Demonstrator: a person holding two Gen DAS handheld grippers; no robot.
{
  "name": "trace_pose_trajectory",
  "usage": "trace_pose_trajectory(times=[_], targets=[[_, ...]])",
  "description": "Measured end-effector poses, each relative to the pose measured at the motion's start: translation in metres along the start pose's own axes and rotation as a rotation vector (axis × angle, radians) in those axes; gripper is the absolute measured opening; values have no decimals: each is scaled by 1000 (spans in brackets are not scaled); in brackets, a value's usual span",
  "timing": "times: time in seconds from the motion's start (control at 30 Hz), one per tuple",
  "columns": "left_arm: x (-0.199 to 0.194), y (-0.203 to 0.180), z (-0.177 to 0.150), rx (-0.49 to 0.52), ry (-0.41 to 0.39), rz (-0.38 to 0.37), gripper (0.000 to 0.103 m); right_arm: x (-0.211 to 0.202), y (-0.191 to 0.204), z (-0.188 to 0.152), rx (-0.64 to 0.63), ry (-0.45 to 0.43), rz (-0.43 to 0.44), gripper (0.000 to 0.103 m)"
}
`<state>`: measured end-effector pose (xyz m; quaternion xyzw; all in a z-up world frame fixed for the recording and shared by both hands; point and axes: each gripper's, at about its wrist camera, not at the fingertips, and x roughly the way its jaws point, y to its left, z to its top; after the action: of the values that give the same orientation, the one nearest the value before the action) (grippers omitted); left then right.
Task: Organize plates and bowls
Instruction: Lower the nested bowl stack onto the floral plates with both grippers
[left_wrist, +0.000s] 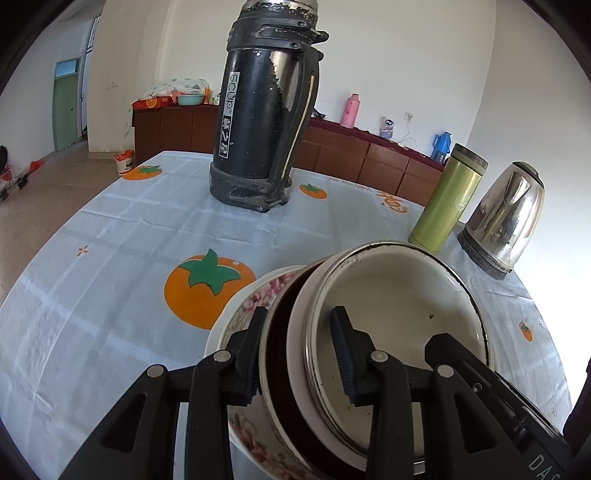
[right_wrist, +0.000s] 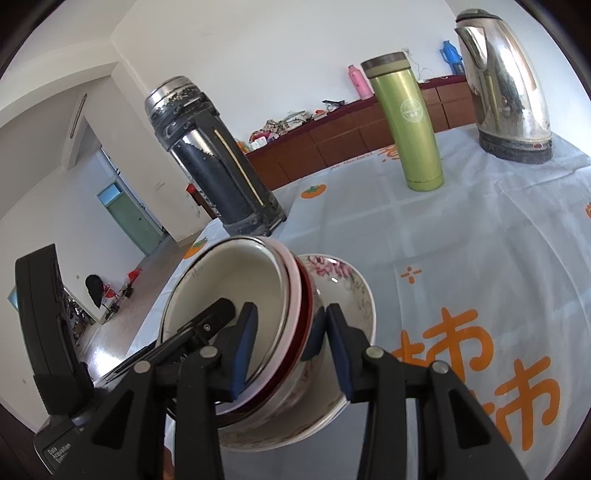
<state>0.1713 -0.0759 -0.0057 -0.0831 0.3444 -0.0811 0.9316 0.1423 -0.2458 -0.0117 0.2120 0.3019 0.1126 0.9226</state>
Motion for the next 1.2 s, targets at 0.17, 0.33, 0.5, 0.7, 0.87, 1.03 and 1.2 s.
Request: trace_pose_trajectory(times=[0.17, 0.33, 0.5, 0.7, 0.87, 1.03, 1.2], targets=[[-2, 1, -2, 7, -3, 3, 40, 1, 1, -3, -8, 11, 1, 38], [-2, 2, -3, 11, 2, 6, 40, 2, 1, -5, -3, 22, 4, 38], [0, 3, -3, 8, 8, 15, 43, 3, 1, -6, -2, 23, 5, 39], [3, 8, -3, -14, 31, 17, 52, 1, 0, -6, 12, 13, 36, 45], [2, 9, -4, -23, 34, -7, 59, -8, 2, -4, 1, -35, 19, 55], [-1, 5, -5, 2, 28, 4, 62, -11, -1, -3, 4, -49, 2, 55], [-1, 5, -5, -1, 29, -2, 62, -9, -3, -4, 12, -45, 0, 55]])
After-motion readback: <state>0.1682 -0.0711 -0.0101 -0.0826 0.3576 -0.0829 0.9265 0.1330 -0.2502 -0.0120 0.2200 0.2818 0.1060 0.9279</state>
